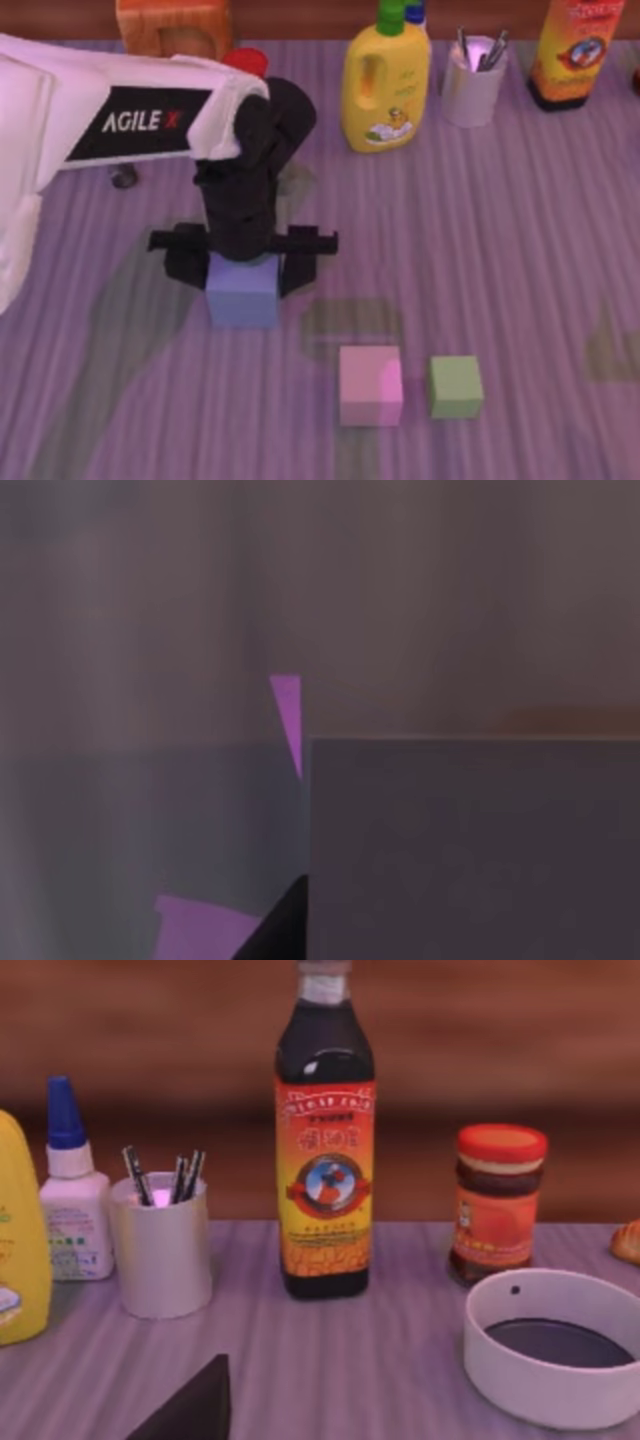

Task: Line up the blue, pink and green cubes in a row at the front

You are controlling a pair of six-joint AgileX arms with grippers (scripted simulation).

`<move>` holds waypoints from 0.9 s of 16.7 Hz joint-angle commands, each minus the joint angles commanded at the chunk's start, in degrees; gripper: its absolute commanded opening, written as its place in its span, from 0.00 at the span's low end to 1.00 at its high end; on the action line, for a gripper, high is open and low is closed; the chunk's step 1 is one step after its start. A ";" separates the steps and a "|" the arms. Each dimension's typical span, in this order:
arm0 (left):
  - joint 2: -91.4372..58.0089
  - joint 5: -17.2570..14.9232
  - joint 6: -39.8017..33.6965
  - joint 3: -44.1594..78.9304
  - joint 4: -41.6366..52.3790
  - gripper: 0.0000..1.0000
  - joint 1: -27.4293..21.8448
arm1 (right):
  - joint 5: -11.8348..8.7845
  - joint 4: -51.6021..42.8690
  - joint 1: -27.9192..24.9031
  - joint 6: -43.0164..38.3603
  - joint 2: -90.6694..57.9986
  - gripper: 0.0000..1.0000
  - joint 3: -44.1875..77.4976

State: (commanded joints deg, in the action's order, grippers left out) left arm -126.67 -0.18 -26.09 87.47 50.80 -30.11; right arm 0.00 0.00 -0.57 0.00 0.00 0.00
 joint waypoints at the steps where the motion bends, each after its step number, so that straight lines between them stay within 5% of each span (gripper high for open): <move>1: 0.00 0.00 0.00 0.00 0.00 0.00 0.00 | 0.00 0.00 0.00 0.00 0.00 1.00 0.00; 15: 5.17 0.23 0.12 8.76 13.81 0.00 0.84 | 0.00 0.00 0.00 0.00 0.00 1.00 0.00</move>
State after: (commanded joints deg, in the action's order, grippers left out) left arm -121.50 0.05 -25.97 96.23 64.61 -29.27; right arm 0.00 0.00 -0.57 0.00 0.00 0.00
